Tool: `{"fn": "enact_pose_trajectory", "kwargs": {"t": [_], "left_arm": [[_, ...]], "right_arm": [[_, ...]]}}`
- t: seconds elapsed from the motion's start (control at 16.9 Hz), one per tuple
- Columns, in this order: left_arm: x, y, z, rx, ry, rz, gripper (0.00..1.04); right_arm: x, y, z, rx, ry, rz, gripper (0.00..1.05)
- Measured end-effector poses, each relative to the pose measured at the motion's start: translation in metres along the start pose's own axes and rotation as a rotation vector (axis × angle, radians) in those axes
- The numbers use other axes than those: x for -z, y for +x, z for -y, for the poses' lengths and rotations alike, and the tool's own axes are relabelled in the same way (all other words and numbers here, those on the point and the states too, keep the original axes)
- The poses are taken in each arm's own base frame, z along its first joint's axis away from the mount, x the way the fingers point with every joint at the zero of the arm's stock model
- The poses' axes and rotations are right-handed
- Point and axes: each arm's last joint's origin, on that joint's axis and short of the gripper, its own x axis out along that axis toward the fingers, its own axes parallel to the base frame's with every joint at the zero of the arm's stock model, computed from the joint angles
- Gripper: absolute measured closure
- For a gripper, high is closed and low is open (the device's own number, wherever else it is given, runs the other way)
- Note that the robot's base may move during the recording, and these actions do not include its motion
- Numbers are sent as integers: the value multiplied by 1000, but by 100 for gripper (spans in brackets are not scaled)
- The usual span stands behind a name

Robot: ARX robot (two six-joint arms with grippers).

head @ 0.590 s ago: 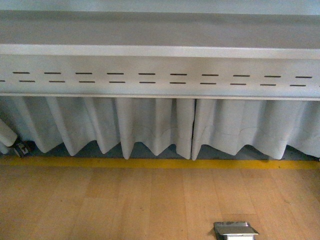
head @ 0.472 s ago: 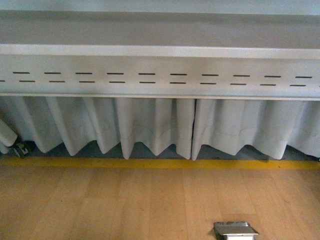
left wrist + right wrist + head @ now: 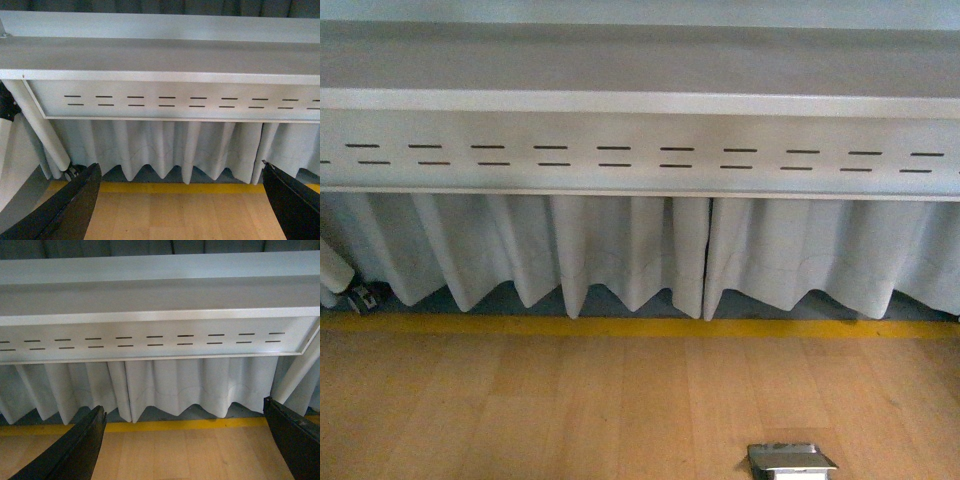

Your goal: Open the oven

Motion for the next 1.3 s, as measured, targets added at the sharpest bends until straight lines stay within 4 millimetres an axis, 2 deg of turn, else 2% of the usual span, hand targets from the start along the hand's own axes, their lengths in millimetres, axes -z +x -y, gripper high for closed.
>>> {"fn": "enact_pose_trajectory", "kwargs": {"t": [1.3], "left_arm": [[0, 0, 0, 0, 0, 0, 7]], "right_arm": [[0, 0, 0, 0, 0, 0, 6]]}}
